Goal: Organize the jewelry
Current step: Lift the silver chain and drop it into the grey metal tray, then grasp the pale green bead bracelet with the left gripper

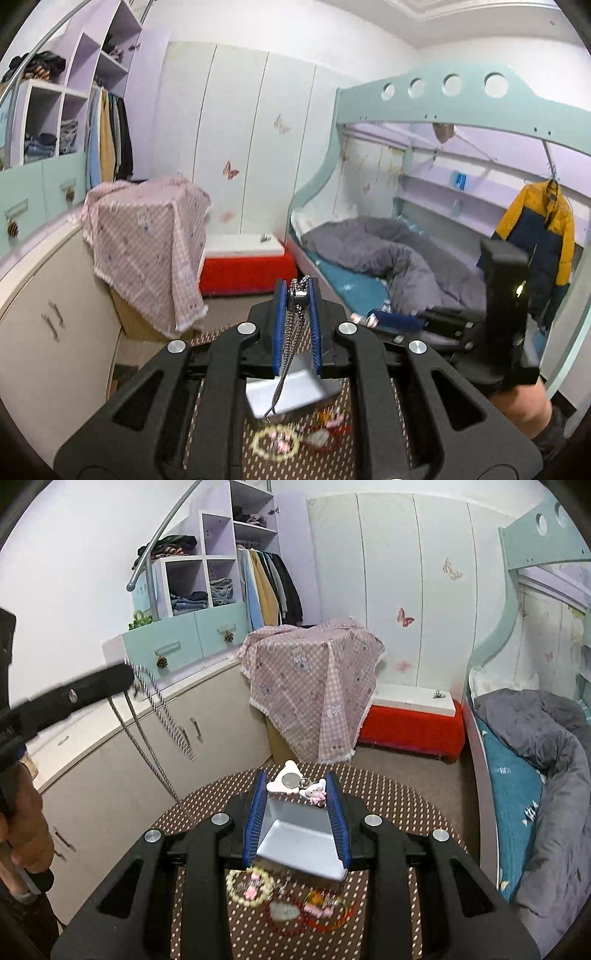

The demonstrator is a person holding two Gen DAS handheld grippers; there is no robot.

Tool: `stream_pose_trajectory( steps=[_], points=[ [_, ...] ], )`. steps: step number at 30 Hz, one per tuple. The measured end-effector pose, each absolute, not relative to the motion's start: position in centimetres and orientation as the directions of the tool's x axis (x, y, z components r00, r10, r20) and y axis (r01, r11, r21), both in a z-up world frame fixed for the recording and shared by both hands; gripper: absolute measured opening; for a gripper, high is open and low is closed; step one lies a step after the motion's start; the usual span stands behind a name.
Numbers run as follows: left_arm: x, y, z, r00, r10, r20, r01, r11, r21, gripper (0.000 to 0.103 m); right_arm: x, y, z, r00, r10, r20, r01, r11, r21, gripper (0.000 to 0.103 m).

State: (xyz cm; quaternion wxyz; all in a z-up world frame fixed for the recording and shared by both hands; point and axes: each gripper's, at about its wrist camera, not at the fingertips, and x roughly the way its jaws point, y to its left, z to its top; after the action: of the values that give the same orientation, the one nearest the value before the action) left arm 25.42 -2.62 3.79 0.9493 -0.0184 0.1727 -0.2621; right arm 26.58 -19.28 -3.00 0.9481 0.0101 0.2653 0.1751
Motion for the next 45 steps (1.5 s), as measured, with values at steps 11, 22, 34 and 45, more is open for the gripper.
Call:
stream_pose_trajectory(
  steps=[11,22,34,45],
  points=[
    [33.7,-4.4,-2.7,0.772,-0.332,-0.542,0.306,0.942,-0.141,0.096,32.3,-19.7,-8.8,0.694,0.334,-0.638,-0.275,0.942,0.194,0.042],
    [31.9,-0.9,-4.4,0.804,-0.223,-0.551,0.187,0.975,-0.121,0.096,32.3,-22.0,-10.0,0.706,0.29,-0.646,-0.147,0.952,0.268,0.096],
    [27.7,3.3,-5.5,0.821,-0.207,-0.532,0.157,0.978,-0.137,0.096,27.5,-20.3,-7.8,0.76,0.18,-0.624,-0.073,0.978,0.194,0.096],
    [25.5,4.6,-6.9,0.817,-0.234,-0.526,0.21,0.972,-0.107,0.096,22.5,-18.9,-7.5,0.795,0.081,-0.601,-0.004,0.992,0.129,0.096]
  ],
)
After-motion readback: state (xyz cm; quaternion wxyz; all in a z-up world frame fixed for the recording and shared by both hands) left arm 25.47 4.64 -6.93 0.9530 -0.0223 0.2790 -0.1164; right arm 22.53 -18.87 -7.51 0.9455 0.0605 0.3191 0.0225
